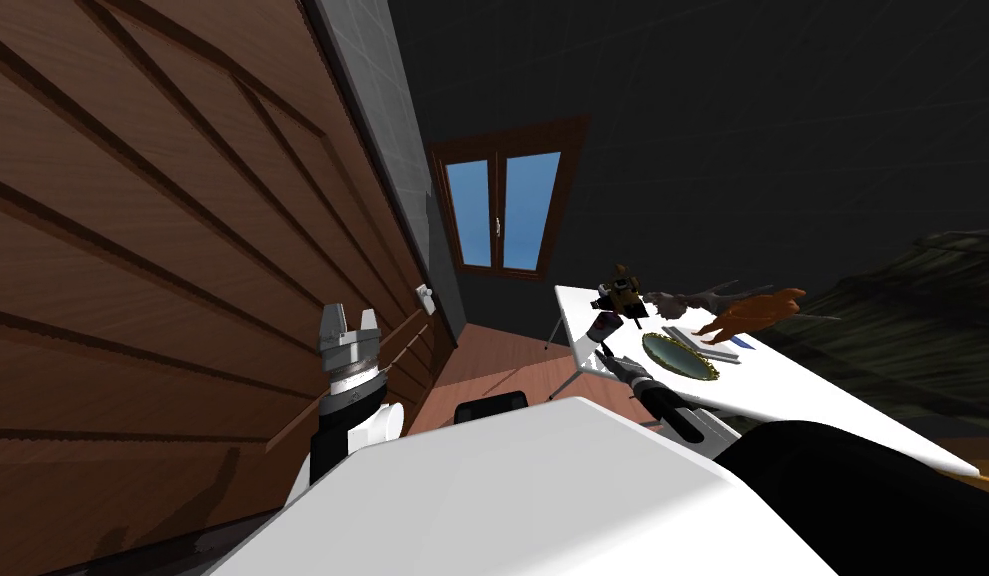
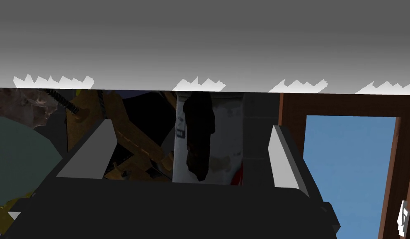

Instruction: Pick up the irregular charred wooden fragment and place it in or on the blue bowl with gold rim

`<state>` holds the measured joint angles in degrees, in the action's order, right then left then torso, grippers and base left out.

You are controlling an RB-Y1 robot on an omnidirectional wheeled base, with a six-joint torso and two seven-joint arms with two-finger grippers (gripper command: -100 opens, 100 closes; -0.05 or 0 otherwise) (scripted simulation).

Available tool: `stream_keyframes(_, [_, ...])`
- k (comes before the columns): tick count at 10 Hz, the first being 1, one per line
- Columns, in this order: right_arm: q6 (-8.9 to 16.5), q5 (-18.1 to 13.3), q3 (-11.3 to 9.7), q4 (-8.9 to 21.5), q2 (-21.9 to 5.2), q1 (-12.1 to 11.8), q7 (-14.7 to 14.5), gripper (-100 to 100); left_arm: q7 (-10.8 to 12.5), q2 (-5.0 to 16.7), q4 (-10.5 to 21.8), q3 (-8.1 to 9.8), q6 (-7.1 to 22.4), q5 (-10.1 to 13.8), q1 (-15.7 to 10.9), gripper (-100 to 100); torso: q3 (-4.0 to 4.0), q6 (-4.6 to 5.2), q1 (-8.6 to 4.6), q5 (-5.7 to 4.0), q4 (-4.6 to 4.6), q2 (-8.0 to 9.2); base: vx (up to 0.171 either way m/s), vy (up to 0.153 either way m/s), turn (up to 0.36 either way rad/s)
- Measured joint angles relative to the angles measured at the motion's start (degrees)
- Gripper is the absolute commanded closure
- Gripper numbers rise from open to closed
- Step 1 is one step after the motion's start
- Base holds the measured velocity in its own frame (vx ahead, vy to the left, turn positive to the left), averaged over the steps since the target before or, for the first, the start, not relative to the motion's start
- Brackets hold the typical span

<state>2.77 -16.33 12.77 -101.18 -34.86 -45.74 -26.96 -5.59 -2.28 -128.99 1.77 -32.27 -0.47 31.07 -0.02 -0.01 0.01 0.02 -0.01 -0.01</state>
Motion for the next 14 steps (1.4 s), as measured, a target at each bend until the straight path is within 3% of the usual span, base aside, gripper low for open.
stream_keyframes(1, [0.0, 0.0, 0.0, 0.0, 0.0, 0.0, 0.0, 0, 0.0, 0.0, 0.0, 0.0, 0.0, 0.0, 0.0, 0, 0.01, 0.0, -0.04, -0.01, 0.01, 0.02, 0.0, 0.0, 0.0])
stream_keyframes(2, [0.0, 0.0, 0.0, 0.0, 0.0, 0.0, 0.0, -100, 0.0, 0.0, 0.0, 0.0, 0.0, 0.0, 0.0, 0, 0.02, 0.0, -0.05, -0.02, 0.01, 0.03, 0.042, -0.017, 0.051])
stream_keyframes(4, [-0.3, -0.4, -0.1, 1.8, 0.5, 1.4, -0.1, -100, 0.0, 0.0, 0.0, 0.0, 0.0, 0.0, 0.0, 0, -0.1, -0.02, -0.19, -0.05, -0.03, -0.17, 0.04, -0.027, 0.036])
stream_keyframes(5, [-0.3, -0.4, -0.1, 1.9, 0.5, 1.5, -0.2, 100, 0.0, 0.0, 0.0, 0.0, 0.0, 0.0, 0.0, 0, -0.05, 0.0, -0.13, -0.04, -0.02, -0.09, 0.0, 0.0, 0.0])
stream_keyframes(9, [-0.4, -0.2, -0.1, 1.8, 0.7, 1.6, 0.2, 100, 0.0, 0.0, 0.0, 0.0, 0.0, 0.0, 0.0, 0, -0.12, -0.04, -0.01, 0.09, -0.14, -0.1, 0.0, 0.0, 0.0])
stream_keyframes(10, [-0.4, -0.2, -0.1, 1.8, 0.7, 1.6, 0.2, 0, 0.0, 0.0, 0.0, 0.0, 0.0, 0.0, 0.0, 0, -0.12, -0.04, -0.02, 0.07, -0.14, -0.1, 0.0, 0.0, 0.0])
stream_keyframes(11, [-0.4, -0.2, -0.1, 1.8, 0.7, 1.6, 0.2, 100, 0.0, 0.0, 0.0, 0.0, 0.0, 0.0, 0.0, 0, -0.12, -0.04, -0.02, 0.07, -0.14, -0.11, -0.046, 0.026, -0.062])
stream_keyframes(12, [-0.2, -0.1, -0.1, 0.8, 0.2, 0.9, 0.1, 100, 0.0, 0.0, 0.0, 0.0, 0.0, 0.0, 0.0, 0, -0.04, 0.02, 0.07, 0.08, -0.13, 0.06, -0.028, 0.013, -0.024])
stream_keyframes(13, [-0.1, -0.1, 0.0, 0.7, 0.2, 0.7, 0.0, 0, 0.0, 0.0, 0.0, 0.0, 0.0, 0.0, 0.0, 0, -0.04, -0.03, 0.02, 0.06, -0.11, 0.03, 0.0, 0.0, 0.0])
stream_keyframes(14, [-0.1, -0.1, 0.0, 0.7, 0.2, 0.7, 0.0, 100, 0.0, 0.0, 0.0, 0.0, 0.0, 0.0, 0.0, 0, -0.08, -0.04, -0.02, 0.05, -0.12, -0.04, -0.098, 0.062, -0.02])
